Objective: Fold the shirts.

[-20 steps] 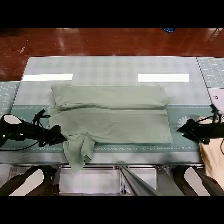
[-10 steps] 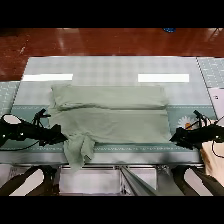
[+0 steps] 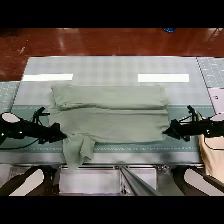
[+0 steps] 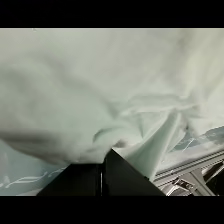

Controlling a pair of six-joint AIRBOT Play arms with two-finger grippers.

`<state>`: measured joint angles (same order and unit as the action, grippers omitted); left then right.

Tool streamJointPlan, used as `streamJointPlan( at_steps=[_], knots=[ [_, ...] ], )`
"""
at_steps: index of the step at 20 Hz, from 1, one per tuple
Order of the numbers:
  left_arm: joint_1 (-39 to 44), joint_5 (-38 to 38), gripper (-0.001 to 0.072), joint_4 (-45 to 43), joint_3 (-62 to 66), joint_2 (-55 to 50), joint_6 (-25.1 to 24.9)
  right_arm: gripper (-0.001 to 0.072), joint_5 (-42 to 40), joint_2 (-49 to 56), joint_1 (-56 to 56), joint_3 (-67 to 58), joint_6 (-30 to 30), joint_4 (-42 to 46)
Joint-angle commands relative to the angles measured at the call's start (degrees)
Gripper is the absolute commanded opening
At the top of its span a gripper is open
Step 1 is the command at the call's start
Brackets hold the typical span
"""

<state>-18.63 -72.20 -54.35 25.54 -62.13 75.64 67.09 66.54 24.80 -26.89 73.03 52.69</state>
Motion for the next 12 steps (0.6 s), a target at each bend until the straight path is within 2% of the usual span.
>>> streamJointPlan(
  at_steps=[1,4,6,9,12],
  knots=[
    [-1.29,-3.17,0.0024,0.02,6.16,0.07,0.00,0.0021,5.38,0.26,-0.02,-5.29,-4.92,-6.16],
    [-1.33,-3.32,0.0024,4.04,14.84,-0.11,0.07,0.0020,6.99,0.57,-0.02,-13.25,-4.57,-6.29],
    [-1.03,-1.22,0.0024,6.40,20.13,-1.97,2.01,0.0021,6.21,2.23,-0.04,-18.75,-3.28,-7.45],
    [1.60,-0.52,0.0024,6.38,27.98,-8.98,3.13,0.0021,5.53,7.10,-2.34,-26.29,-3.41,-10.47],
    [4.98,1.84,0.0024,6.38,37.55,-19.04,6.38,0.0021,-0.31,13.38,-7.17,-32.85,-1.05,-10.32]
  ],
)
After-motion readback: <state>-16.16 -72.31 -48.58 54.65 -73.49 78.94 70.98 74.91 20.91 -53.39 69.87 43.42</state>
